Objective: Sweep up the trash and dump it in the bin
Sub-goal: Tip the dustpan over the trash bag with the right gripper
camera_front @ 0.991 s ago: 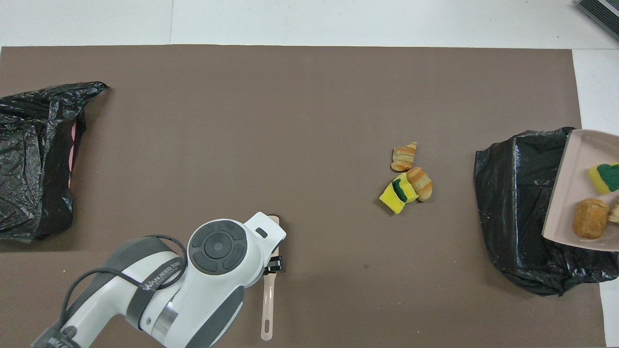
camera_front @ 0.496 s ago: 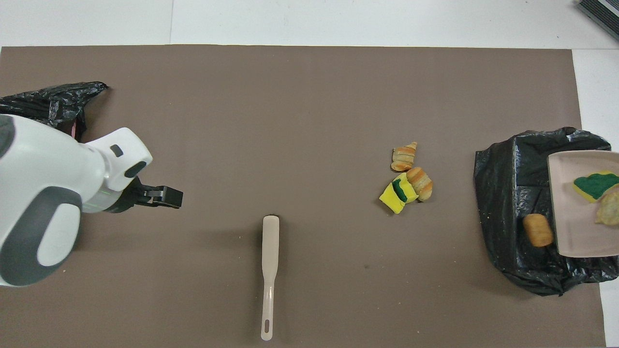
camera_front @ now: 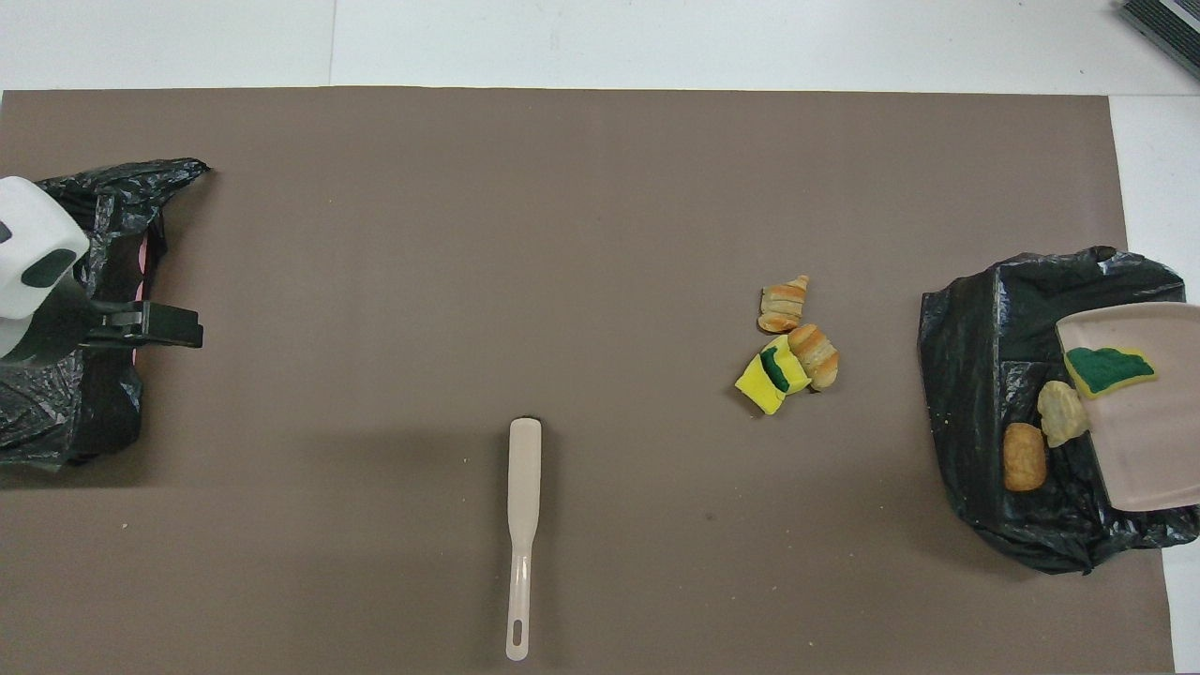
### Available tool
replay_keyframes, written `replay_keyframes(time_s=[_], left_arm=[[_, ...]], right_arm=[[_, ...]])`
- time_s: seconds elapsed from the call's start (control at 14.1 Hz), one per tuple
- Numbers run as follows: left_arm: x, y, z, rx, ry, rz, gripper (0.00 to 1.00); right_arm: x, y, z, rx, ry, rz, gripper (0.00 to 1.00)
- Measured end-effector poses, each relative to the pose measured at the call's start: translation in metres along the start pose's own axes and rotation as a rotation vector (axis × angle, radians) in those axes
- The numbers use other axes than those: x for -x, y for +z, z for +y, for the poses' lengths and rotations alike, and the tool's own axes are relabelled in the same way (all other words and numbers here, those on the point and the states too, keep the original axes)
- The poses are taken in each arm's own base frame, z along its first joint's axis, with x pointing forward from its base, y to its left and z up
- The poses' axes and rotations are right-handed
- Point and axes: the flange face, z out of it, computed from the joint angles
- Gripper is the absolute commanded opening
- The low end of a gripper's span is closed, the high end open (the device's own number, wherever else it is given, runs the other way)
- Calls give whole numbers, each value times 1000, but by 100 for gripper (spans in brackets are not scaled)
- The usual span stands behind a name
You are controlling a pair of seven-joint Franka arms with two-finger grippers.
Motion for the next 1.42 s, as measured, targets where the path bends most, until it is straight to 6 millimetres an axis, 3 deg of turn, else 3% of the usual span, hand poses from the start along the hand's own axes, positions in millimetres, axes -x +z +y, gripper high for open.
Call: replay_keyframes(time_s=[0.35, 0.64, 0.99, 1.42], left_arm=[[2, -57, 3, -5, 8, 18, 100], [0, -52, 8, -6, 17, 7, 100], [1, -52, 8, -30, 54, -27, 100], [1, -52, 12, -31, 62, -58, 100]], right_arm=[[-30, -36, 13, -8, -114, -138, 0], [-43, -54, 11, -60, -129, -216, 0], [-78, -107, 1, -117, -44, -305, 0], [-68, -105, -7, -137, -3, -305, 0]])
